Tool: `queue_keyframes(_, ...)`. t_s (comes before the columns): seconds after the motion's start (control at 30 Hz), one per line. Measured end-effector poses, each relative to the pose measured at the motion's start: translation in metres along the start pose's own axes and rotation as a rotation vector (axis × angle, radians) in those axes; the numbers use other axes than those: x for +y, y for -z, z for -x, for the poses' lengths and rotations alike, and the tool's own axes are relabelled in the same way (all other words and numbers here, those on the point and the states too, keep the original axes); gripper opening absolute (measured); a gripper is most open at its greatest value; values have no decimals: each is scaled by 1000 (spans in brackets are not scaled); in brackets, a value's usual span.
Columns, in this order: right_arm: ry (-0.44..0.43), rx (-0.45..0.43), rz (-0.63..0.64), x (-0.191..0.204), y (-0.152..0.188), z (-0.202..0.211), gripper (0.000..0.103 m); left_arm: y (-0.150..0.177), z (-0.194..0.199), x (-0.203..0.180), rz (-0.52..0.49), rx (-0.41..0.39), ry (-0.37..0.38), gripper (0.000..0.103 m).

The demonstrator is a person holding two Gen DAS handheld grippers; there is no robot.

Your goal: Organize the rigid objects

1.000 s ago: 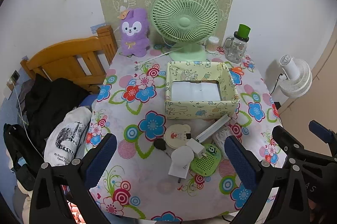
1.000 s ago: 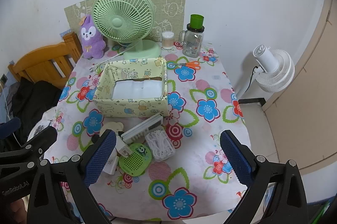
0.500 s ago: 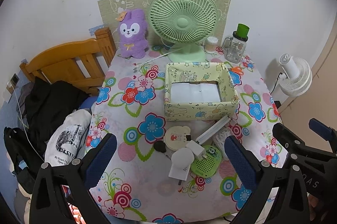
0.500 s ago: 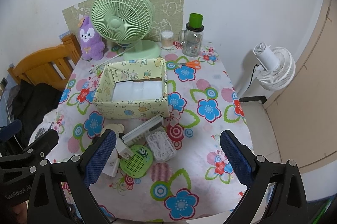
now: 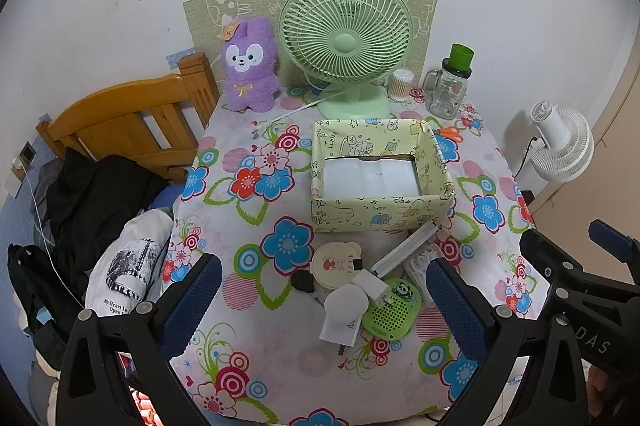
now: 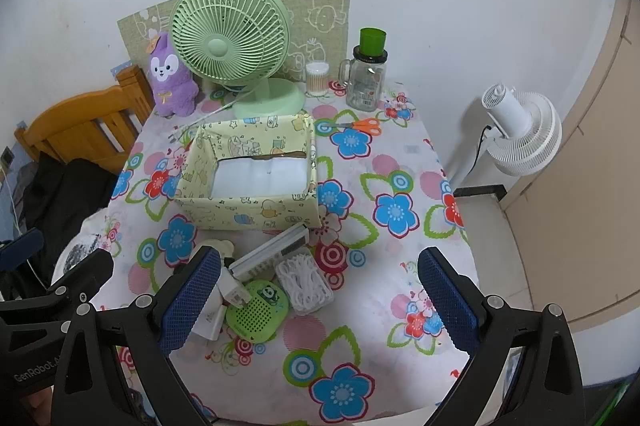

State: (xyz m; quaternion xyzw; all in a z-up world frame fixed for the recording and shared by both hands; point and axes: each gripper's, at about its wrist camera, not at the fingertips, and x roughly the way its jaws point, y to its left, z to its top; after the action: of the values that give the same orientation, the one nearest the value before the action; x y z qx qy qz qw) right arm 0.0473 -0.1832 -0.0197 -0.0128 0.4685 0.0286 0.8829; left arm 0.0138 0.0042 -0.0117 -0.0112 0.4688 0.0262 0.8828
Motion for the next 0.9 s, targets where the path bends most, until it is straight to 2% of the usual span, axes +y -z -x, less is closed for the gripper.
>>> queue_keyframes(0.5,5,2,1,0,-1,-1,100,0,-3,-2,-5,1,1,103)
queue_keyframes(0.9,21,18,-4,3,4,-3,100,1,-10,1,-45,18,19,102)
